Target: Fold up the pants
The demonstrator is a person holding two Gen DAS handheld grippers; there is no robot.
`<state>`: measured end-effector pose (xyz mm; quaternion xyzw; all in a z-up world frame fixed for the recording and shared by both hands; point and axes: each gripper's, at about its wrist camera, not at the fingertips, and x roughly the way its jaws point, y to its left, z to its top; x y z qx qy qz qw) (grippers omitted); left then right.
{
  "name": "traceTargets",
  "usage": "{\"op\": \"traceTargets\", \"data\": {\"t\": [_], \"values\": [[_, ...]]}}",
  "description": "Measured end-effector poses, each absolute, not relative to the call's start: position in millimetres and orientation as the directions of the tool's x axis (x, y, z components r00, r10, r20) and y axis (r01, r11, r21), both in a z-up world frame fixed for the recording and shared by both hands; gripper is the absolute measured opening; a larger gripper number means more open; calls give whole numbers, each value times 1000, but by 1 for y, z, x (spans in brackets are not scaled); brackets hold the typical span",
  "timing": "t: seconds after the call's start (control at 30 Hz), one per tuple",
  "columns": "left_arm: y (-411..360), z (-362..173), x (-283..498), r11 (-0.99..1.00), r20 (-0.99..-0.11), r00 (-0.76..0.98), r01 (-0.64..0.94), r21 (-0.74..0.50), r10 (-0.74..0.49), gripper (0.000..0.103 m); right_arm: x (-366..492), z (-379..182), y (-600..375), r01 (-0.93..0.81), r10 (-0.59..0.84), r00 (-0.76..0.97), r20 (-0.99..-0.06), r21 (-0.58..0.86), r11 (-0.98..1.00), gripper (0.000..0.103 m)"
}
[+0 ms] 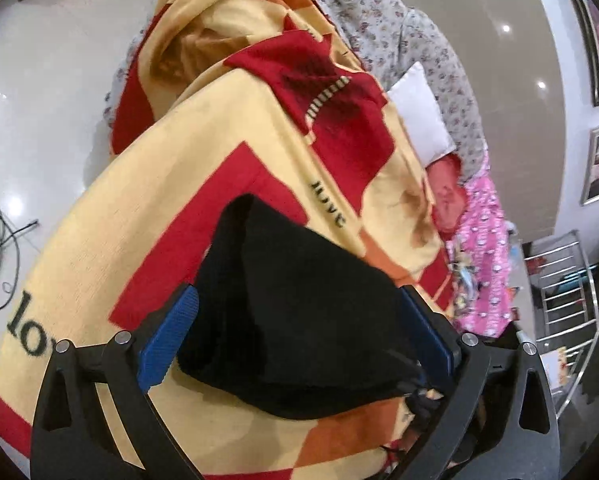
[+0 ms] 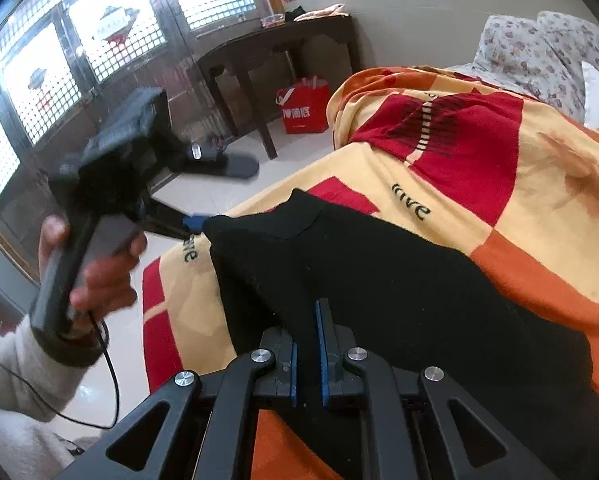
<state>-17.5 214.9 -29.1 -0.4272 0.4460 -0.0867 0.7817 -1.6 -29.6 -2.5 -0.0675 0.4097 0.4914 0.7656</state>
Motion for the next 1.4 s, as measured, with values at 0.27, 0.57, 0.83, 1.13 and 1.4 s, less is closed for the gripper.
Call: {"op": "traceTargets", "data": {"t": [0.27, 0.57, 0.83, 1.13, 1.4], "values": [[204, -17, -18, 646, -616, 589, -199, -737, -522, 92, 1, 11, -34, -788, 741, 190, -644, 350, 506, 7], [178, -24, -32, 854, -787, 517, -184, -486, -336, 52, -40, -24, -24, -773, 719, 163, -675, 365, 518, 8], [186, -10, -48, 896, -803, 573, -256, -362, -160, 49, -27, 7, -76, -734, 738, 204, -644, 398, 550, 13], [162, 17, -42, 915, -767, 615, -179, -363, -184, 52, 46, 3, -168, -477, 598, 411, -688, 396, 784, 37], [107, -13, -14, 947, -824, 535, -123, -297, -189, 52, 81, -42, -153, -424, 593, 341, -729, 444, 789, 20]]}}
